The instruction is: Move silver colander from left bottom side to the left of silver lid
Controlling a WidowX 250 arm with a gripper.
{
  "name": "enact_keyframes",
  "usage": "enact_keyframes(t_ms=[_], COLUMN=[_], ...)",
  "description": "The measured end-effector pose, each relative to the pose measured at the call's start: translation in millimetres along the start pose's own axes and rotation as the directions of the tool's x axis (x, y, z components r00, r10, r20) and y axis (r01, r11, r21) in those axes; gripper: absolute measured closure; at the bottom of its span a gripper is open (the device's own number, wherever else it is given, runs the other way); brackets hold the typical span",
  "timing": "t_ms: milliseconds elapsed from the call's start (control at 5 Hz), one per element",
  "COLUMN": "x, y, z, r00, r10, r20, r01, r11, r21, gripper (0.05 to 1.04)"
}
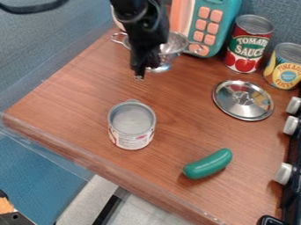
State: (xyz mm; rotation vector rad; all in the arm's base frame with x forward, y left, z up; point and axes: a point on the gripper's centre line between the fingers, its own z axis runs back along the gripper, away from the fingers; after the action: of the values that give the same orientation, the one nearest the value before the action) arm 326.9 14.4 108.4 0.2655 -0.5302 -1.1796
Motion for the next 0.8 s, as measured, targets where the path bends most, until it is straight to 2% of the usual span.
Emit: enact_keyframes(t_ms=[400,800], x=[22,24], y=[2,10], z=[-35,-60], r00=[0.997,0.992], r10=[-0.065,-0.099], r20=[-0.033,-0.083], r01=[0.066,0.104], r11=[0.997,0.993], r21=[0.050,0.051], gripper=[1.006,0.978])
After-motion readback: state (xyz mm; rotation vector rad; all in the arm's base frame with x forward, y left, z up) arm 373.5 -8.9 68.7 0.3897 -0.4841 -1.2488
